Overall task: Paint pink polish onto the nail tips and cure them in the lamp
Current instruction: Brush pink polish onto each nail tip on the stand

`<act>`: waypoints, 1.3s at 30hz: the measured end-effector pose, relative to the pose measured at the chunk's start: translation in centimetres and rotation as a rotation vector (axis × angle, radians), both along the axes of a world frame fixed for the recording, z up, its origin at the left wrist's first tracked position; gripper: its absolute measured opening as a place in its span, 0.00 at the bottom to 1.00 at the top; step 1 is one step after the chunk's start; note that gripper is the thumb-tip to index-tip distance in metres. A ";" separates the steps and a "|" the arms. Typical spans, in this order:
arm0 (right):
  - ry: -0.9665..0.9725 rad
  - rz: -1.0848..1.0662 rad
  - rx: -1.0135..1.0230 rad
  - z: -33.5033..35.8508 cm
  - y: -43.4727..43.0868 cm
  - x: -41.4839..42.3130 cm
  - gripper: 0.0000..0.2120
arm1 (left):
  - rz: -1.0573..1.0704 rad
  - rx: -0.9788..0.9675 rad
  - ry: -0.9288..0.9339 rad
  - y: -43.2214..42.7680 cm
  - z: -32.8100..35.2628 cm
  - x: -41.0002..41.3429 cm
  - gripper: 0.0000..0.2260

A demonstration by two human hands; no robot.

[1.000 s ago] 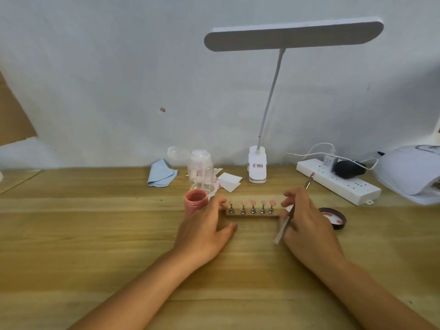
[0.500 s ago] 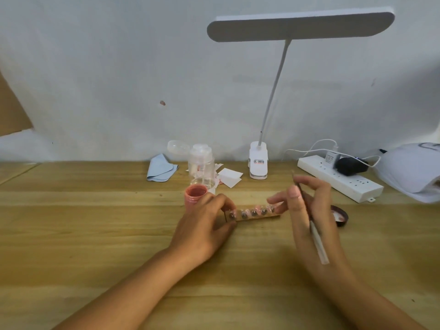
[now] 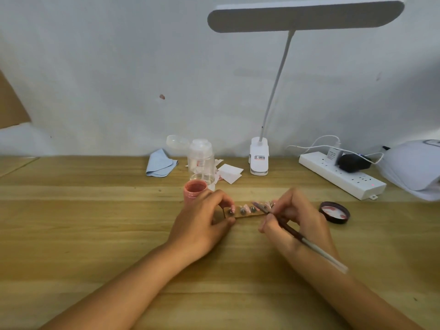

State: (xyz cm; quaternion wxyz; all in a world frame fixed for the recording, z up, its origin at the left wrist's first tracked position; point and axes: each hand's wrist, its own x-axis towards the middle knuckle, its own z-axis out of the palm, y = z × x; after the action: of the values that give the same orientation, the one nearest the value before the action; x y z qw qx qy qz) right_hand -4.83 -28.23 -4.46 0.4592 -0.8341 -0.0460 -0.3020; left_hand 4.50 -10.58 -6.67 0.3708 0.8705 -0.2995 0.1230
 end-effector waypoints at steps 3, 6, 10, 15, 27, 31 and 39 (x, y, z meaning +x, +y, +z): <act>0.032 -0.001 -0.008 0.3 0.2 0.0 0.10 | 0.007 0.006 0.001 0.0 -0.1 0.0 0.09; 0.052 0.018 -0.008 0.5 0.5 -0.1 0.09 | 0.008 0.006 0.002 -0.1 -0.1 0.0 0.09; 0.101 0.025 -0.029 0.7 0.5 0.0 0.08 | 0.010 0.011 0.007 -0.1 0.0 0.0 0.09; 0.114 0.004 -0.079 0.8 0.3 -0.3 0.08 | 0.011 0.024 0.007 -0.2 0.0 0.0 0.09; 0.080 -0.027 -0.035 0.7 0.2 -0.1 0.09 | -0.001 0.028 0.014 -0.2 0.1 0.0 0.09; 0.057 -0.029 -0.008 0.7 0.1 -0.1 0.11 | -0.007 0.020 0.012 -0.1 0.2 0.0 0.08; -0.202 -0.257 0.234 0.7 -1.5 0.3 0.09 | 0.034 -0.039 0.020 0.0 0.1 0.3 0.10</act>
State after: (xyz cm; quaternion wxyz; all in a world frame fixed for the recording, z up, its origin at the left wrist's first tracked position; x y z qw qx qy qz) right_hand -4.58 -29.74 -3.80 0.5037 -0.7394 0.0506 -0.4437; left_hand 4.82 -10.58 -6.60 0.3886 0.8693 -0.2782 0.1263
